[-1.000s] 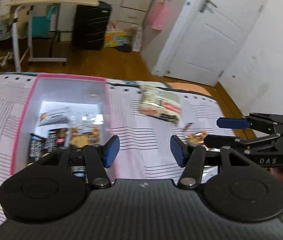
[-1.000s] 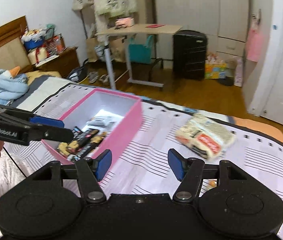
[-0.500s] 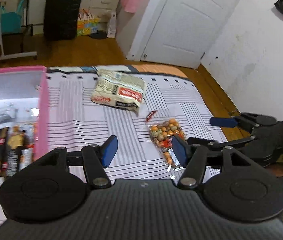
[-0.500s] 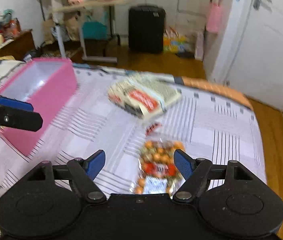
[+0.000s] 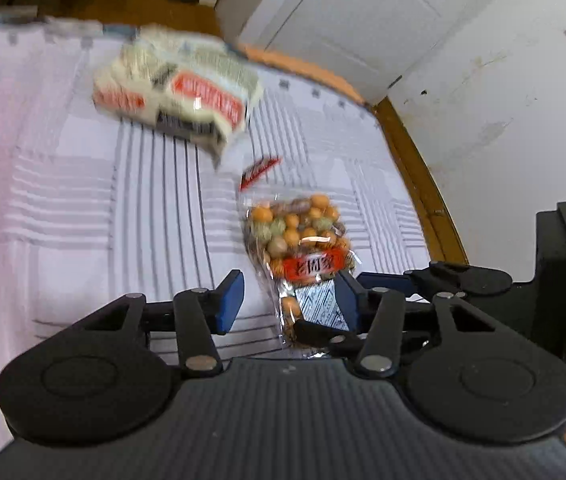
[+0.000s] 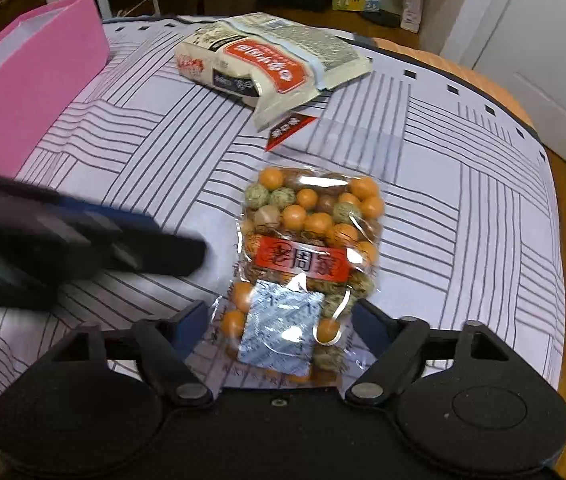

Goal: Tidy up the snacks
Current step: 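Move the left tool to the peanut bag and grasp its top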

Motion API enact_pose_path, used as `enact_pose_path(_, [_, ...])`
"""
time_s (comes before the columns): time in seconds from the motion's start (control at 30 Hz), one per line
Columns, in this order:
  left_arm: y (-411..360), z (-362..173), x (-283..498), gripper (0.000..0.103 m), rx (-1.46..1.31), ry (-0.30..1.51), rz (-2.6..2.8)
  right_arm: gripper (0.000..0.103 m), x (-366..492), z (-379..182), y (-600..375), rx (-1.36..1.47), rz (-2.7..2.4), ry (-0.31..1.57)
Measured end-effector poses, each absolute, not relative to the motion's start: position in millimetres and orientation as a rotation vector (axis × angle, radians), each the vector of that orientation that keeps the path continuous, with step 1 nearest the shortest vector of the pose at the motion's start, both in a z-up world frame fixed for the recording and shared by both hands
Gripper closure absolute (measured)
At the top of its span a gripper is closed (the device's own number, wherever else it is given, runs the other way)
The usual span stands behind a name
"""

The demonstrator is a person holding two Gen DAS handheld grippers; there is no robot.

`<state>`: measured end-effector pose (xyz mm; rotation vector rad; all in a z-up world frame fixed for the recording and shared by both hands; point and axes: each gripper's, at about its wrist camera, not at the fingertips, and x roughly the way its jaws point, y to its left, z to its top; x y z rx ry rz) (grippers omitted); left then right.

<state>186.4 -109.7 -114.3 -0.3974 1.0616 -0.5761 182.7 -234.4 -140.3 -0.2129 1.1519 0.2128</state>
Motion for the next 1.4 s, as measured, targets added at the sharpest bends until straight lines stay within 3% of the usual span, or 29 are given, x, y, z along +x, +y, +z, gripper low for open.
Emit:
enact_pose_path(0.2, [-124.0, -158.4, 188.7, 0.057, -0.442, 1.136, -0.584, 0.010, 182.5, -148.8, -227.3, -0.286, 0.198, 1.163])
enact_pose_path(0.33, [-123.0, -173.6, 187.4, 0.065, -0.478, 1.133, -0.613, 0.008, 184.7, -151.3, -224.4, -0.340, 0.187, 1.165])
enact_pose_path(0.83, [-129.5, -184.5, 190.1, 0.073, -0.497, 1.065, -0.683, 0.005, 198.3, -172.5, -238.6, -0.264, 0.227, 1.184])
enact_pose_path(1.0, [-126.3, -192.7, 192.2, 0.074, -0.569, 1.069, -0.692, 0.016, 196.9, -165.5, -239.5, -0.214, 0.247, 1.167])
enact_pose_path(1.4, [-116.1, -170.5, 194.2, 0.071, -0.569, 1.140, -0.689, 0.019, 188.6, -146.4, -228.7, -0.104, 0.279, 1.203])
